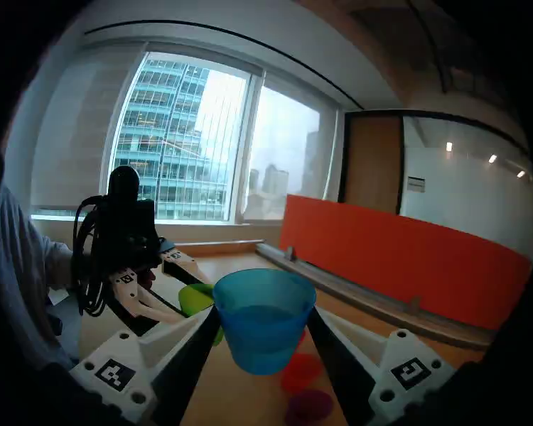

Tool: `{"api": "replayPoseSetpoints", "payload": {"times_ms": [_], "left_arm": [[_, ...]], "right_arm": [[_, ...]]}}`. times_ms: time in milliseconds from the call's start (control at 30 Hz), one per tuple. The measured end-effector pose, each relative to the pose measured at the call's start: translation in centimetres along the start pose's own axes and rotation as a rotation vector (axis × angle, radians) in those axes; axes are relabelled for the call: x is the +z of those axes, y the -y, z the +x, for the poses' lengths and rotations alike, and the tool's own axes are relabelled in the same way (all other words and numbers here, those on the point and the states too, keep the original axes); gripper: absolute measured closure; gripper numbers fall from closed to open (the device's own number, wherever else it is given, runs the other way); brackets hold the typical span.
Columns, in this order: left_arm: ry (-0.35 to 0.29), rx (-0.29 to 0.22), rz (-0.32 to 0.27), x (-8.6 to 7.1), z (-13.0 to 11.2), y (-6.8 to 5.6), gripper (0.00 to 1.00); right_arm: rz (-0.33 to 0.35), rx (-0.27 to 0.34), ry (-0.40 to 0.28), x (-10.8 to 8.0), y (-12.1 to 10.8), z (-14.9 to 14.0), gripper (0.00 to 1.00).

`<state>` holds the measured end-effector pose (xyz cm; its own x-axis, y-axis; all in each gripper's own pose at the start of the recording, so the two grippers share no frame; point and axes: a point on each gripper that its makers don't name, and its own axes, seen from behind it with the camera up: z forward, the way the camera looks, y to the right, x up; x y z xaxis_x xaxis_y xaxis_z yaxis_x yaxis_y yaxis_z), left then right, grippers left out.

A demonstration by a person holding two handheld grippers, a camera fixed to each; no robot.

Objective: Pour water

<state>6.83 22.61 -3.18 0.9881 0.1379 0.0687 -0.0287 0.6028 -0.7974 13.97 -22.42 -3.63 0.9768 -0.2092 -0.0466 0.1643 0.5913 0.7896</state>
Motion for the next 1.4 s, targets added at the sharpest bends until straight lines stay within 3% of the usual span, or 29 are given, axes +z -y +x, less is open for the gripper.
{"api": "replayPoseSetpoints", "payload": {"times_ms": [367,1400], "left_arm": [[-0.028,-0.002,-0.019,0.4,0.6,-1.2,0.13],[-0.022,-0.003,-0.039,1.9,1.2,-1.2,0.13]], "right_arm": [[-0.014,-0.114,-0.007,0.1,-1.3,2.1,0.12],[-0.053,-0.505,-0.013,3.2,-3.8,6.6,0.12]]}}
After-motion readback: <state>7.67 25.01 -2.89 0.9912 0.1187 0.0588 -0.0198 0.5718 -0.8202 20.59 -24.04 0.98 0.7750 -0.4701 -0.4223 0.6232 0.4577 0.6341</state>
